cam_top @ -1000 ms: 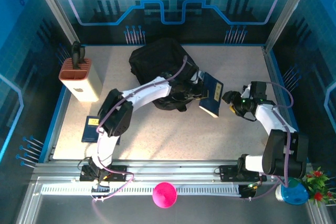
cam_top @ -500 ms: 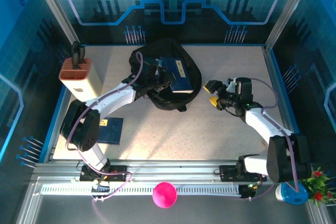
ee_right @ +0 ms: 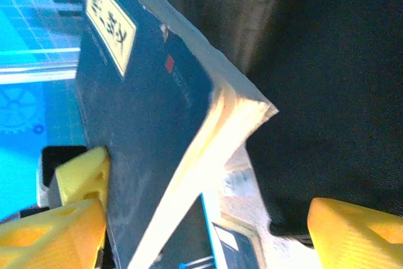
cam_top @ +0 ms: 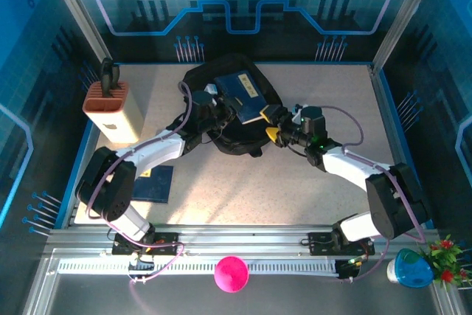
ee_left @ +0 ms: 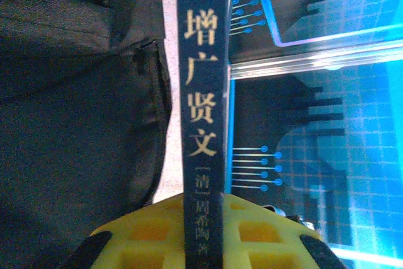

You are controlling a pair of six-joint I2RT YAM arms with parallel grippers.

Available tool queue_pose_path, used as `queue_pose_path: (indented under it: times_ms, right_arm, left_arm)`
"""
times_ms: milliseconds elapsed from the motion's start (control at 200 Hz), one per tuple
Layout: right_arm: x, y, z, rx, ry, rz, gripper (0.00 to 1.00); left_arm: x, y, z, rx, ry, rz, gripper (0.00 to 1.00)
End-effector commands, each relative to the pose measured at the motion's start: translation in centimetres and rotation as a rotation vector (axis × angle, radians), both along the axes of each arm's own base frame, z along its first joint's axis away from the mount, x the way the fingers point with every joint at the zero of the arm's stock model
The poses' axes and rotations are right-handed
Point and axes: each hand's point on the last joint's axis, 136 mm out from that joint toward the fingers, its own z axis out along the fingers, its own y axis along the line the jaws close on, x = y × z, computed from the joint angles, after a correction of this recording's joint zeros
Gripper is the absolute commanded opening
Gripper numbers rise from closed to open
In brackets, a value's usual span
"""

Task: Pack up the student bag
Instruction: Pass the book, then open the student bag at the top-center of the table.

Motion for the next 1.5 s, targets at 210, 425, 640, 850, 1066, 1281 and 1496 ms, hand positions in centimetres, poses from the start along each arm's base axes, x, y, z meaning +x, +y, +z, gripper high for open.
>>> queue_pose_path:
  times_ms: [210, 425, 640, 850, 1066, 1281, 1496]
  right_arm:
    - [3.6, 3.1, 4.5, 0.14, -0.105, -0.085, 0.75]
    - [3.9, 3.9, 5.0, 0.159, -0.129, -0.105, 0.54]
    - [4.4, 4.5, 5.5, 0.207, -0.166, -0.085, 0.32]
    - [4.2, 2.7, 5.2, 0.104, -0.192, -0.115, 0.12]
    - [3.1, -3.4, 5.3, -0.084, -0.224, -0.207, 0.1]
    - [1.3, -9.8, 5.3, -0.295, -0.213, -0.269, 0.09]
    - [-0.5, -15.9, 4.8, -0.461, -0.179, -0.311, 0.06]
  left_arm:
    - [0.3, 0.8, 5.3, -0.144, -0.122, 0.072, 0.06]
    - [0.4, 1.1, 5.2, -0.162, -0.116, 0.097, 0.07]
    - [0.2, 1.1, 4.9, -0.163, -0.11, 0.089, 0.11]
    - [-0.5, 1.6, 3.4, -0.039, -0.099, 0.073, 0.39]
    - [-1.8, 1.8, 0.5, 0.225, -0.101, -0.033, 0.7]
    - [-2.3, -0.4, -2.0, 0.368, -0.11, -0.196, 0.74]
    - [-1.9, -3.7, -6.1, 0.467, -0.023, -0.326, 0.76]
